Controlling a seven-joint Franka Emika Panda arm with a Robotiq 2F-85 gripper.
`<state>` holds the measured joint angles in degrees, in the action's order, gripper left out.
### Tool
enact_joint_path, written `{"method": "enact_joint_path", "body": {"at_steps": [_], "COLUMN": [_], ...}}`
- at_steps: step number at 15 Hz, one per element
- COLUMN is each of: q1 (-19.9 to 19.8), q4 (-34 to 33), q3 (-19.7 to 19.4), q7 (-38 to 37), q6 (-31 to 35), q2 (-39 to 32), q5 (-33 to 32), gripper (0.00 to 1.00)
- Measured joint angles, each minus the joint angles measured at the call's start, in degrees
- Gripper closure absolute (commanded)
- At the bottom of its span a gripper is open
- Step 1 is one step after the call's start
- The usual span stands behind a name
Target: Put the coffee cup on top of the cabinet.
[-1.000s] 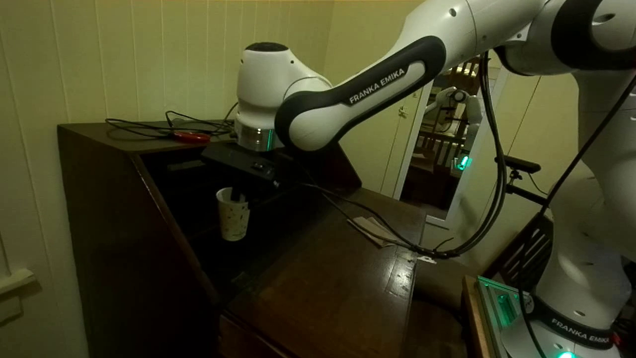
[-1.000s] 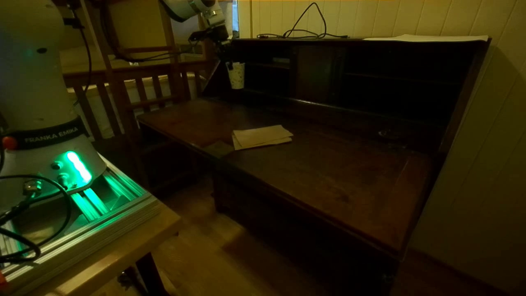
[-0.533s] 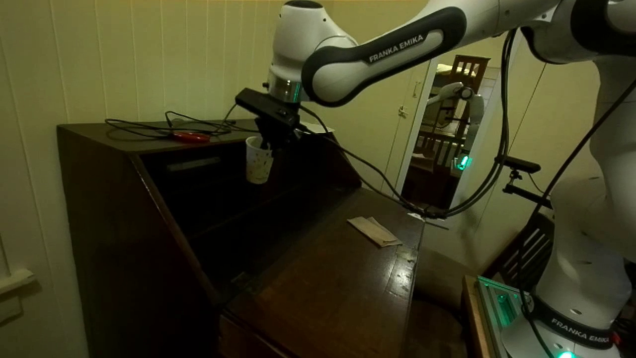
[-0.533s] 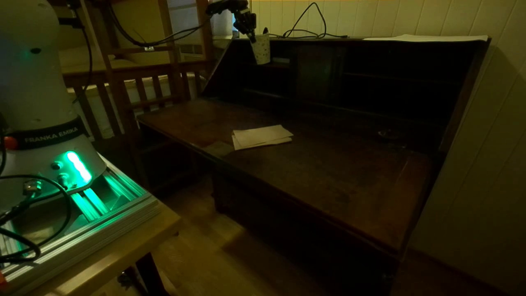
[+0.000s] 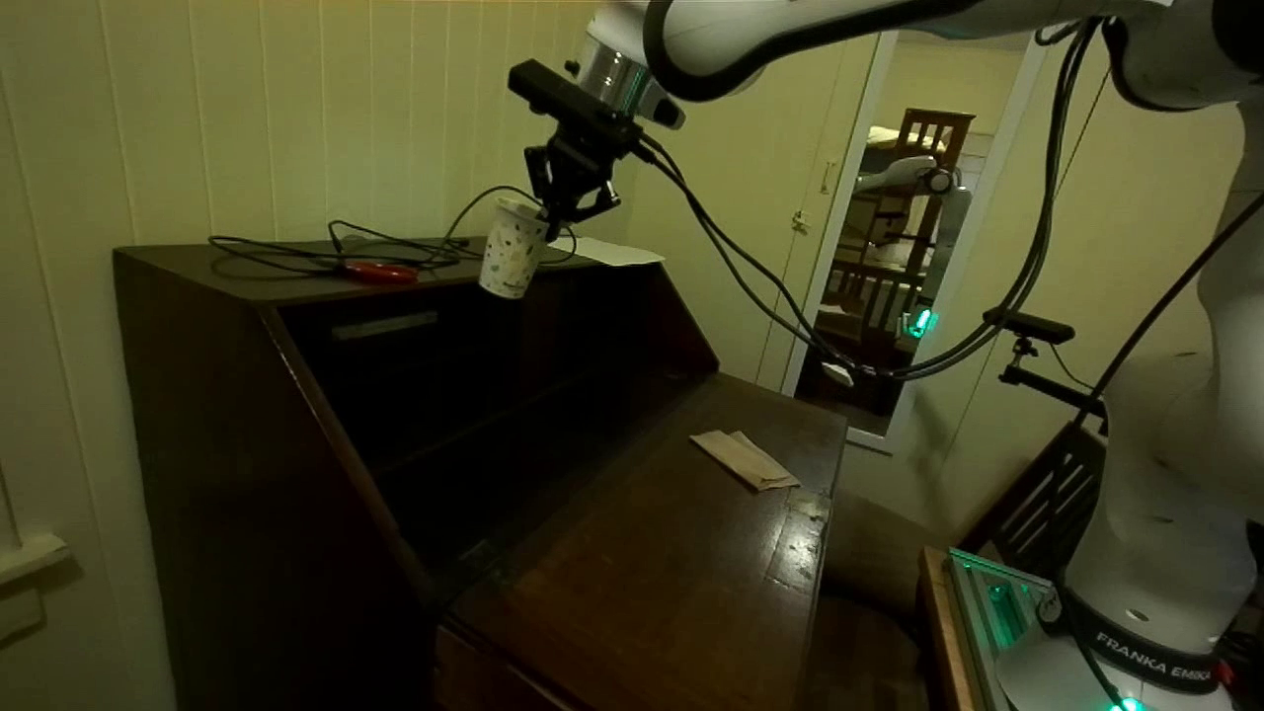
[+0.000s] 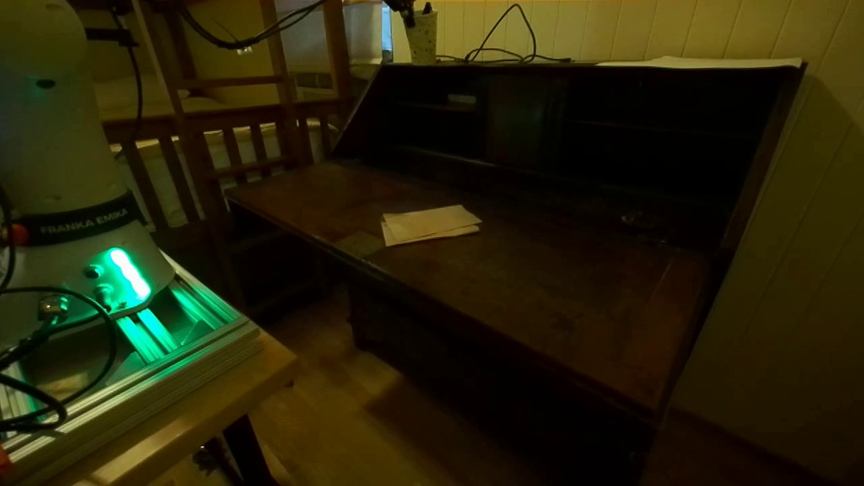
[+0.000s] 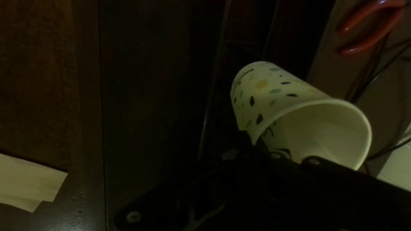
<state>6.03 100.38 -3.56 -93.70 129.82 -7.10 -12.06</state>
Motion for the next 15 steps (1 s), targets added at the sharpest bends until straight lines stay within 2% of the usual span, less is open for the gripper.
{"method": "enact_joint_path", "body": {"at_steps": [6,8,11,15], "q1": [-0.1,0.0,0.5,1.0], "q4": [0.2,-0.6,-4.7,-13.3], "q3": [0.4,0.9,2.3,3.2], "q7": [0.0,-4.0,-10.6,-11.7], "q6": [0.0,0.1,0.2,-0.7], "q2": [0.0,-0.3,-0.8,-2.5], "q5": [0.2,0.2,0.2,0.0], "gripper": [0.99,0.99,0.99,0.99]}}
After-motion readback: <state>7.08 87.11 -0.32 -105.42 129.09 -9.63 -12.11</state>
